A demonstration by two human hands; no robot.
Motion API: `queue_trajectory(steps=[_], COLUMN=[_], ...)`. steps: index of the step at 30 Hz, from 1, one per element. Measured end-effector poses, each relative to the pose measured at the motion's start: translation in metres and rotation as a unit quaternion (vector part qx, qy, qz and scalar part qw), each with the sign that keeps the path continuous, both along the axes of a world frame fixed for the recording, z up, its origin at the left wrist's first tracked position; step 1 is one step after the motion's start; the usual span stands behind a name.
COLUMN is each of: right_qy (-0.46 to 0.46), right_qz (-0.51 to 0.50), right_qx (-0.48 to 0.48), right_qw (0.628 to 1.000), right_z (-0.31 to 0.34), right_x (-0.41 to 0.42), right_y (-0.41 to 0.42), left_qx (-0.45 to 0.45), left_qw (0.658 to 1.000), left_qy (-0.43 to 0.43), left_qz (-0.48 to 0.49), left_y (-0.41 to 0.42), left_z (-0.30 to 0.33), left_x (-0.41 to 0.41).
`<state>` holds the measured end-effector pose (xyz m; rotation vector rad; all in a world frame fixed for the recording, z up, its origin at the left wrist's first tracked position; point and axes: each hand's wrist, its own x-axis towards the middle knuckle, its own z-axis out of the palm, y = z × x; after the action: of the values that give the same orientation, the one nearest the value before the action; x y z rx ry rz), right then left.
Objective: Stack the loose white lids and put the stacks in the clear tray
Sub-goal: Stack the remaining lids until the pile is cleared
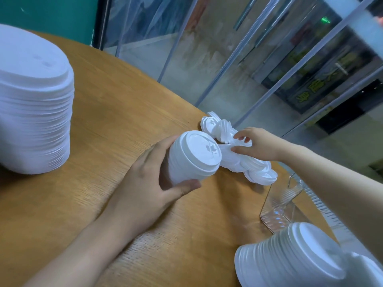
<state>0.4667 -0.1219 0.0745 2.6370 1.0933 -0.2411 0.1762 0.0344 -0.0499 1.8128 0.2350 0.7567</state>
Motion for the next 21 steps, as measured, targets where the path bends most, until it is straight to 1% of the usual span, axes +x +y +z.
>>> queue_trajectory(steps=[3, 9, 17, 21], right_qy=[-0.004, 0.006, 0.035, 0.023], right_qz=[-0.012, 0.01, 0.043, 0.041], right_qx=[-0.004, 0.01, 0.035, 0.023], right_qw=[1.0, 1.0, 0.998, 0.999], right_z=[-0.014, -0.023, -0.026, -0.03], right_x=[0.005, 0.003, -0.026, -0.038], right_y=[0.006, 0.001, -0.018, -0.021], left_qx=[0.004, 0.002, -0.003, -0.006], left_qw=[1.0, 1.0, 1.0, 1.0], left_qy=[0.001, 0.0, -0.01, -0.011], left_qz=[0.003, 0.004, 0.003, 0.004], left_y=[0.001, 0.002, 0.001, 0.001], left_z=[-0.002, -0.004, -0.003, -0.003], left_x=[0.001, 0.003, 0.003, 0.003])
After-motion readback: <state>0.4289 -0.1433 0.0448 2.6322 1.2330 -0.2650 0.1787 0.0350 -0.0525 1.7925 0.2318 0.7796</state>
